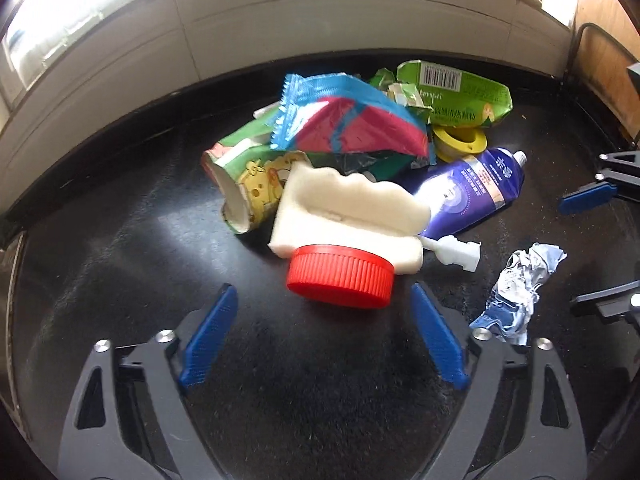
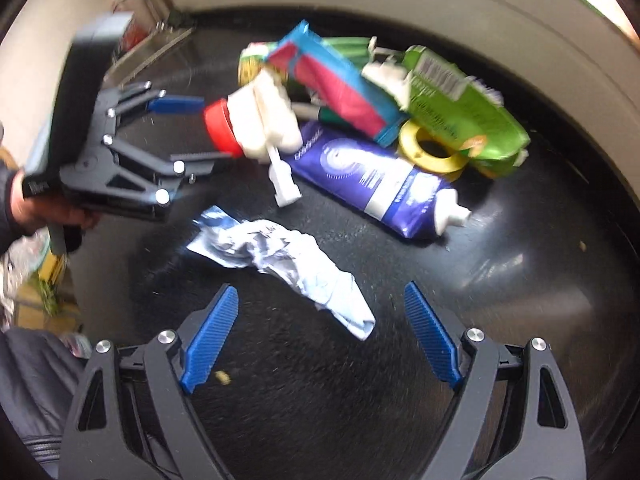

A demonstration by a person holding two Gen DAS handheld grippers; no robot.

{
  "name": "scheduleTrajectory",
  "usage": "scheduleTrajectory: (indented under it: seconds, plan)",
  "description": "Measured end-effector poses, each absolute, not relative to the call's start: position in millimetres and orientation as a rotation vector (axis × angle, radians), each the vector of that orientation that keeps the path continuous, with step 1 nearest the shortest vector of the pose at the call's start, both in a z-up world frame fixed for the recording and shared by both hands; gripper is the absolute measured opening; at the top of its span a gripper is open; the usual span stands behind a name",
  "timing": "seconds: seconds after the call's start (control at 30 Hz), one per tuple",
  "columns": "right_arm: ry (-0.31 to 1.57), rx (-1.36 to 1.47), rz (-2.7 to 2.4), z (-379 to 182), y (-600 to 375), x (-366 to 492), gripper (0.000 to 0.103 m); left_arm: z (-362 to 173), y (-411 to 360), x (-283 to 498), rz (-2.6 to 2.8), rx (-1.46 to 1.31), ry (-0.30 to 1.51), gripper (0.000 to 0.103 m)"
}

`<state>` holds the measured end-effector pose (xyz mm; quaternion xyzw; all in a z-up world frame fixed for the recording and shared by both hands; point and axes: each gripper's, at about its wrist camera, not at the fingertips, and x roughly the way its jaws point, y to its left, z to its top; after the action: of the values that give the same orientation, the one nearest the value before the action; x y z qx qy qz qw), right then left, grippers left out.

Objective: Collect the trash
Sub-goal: 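Grasp the red bottle cap with the left tool while the right tool grasps the crumpled foil, then carry cap and foil to the bin and open both tools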

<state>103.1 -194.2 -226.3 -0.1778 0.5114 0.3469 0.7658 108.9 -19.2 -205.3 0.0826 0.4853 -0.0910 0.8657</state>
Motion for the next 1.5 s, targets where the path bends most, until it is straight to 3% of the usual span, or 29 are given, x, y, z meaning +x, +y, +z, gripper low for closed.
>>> scheduleTrajectory:
  seconds: [0.13, 0.23, 0.33, 0.4, 1.17, 1.5]
  plan:
    - [1.127, -0.444, 0.785, -241.2, -182.4, 109.9, 0.077, -215.0, -21.6, 111.3, -0.223, 0.176, 1.015, 0.065]
    - [1.122, -0.467, 0.801, -243.9, -176.8, 110.5, 0.066, -214.3, -24.8, 114.1, -0.256, 0.156, 1.013, 0.049]
    - [1.112, -0.481, 0.811, -242.7, -173.5, 109.5, 0.033, -212.5, -29.3, 113.1, -0.278, 0.152, 1.013, 0.049]
    - [1.130, -0.470, 0.818, -241.9, -172.4, 110.3, 0.024, -210.2, -30.3, 109.1, -0.282, 0.152, 1.014, 0.048]
    - [1.003, -0.274, 0.710, -160.4, -187.5, 28.8, 0.023, -141.3, 11.1, -13.8, -0.128, 0.033, 0.966, 0.048]
    - [0.922, -0.314, 0.849, -126.1, -106.1, 2.2, 0.023, -107.8, 86.6, -77.0, 0.107, -0.071, 0.905, 0.048]
